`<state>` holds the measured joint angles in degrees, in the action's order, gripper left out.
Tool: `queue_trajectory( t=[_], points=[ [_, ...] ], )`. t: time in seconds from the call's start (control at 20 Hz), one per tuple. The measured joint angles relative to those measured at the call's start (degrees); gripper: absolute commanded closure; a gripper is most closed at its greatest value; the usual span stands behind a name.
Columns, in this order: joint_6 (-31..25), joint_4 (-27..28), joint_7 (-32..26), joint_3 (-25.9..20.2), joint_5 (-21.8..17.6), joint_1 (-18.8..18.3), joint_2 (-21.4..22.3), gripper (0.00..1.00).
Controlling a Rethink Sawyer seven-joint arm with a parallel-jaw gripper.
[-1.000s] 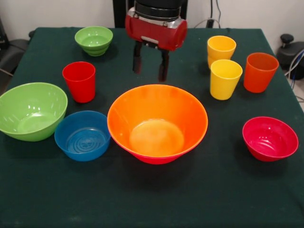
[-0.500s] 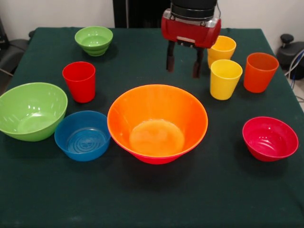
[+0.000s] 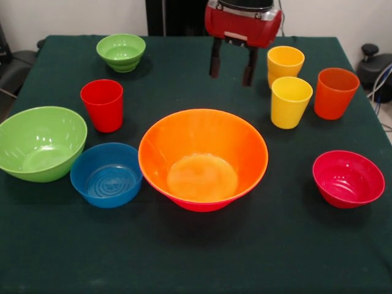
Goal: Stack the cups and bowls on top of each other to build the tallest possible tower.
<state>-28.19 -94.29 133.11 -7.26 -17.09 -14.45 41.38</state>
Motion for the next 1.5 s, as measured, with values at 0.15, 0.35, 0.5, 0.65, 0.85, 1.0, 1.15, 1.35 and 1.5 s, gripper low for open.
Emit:
queue_trajectory(
  t=[0.15,0.35,0.5,0.65,0.85,1.0,1.15,1.35,1.5],
  points=[
    [0.01,-0.89,0.0,0.12,0.59,-1.61,0.61,0.0],
    [0.01,-1.33,0.0,1.53,0.69,-2.26,0.88,0.0],
    [0.01,-1.33,0.0,3.95,0.68,-1.39,0.89,0.0],
    [0.01,-1.34,0.0,4.74,0.7,-0.81,0.91,0.0],
    [0.01,-1.34,0.0,4.19,0.7,-1.34,0.91,0.0],
    [-0.02,-1.33,0.0,3.44,0.7,-2.41,0.9,0.0],
    [-0.76,-1.26,0.0,2.97,0.69,-3.35,0.89,0.0],
    [-2.42,-0.66,0.0,2.48,0.66,-3.98,0.88,0.0],
    [-4.31,0.62,0.0,2.04,0.66,-4.37,0.6,0.0]
  ],
)
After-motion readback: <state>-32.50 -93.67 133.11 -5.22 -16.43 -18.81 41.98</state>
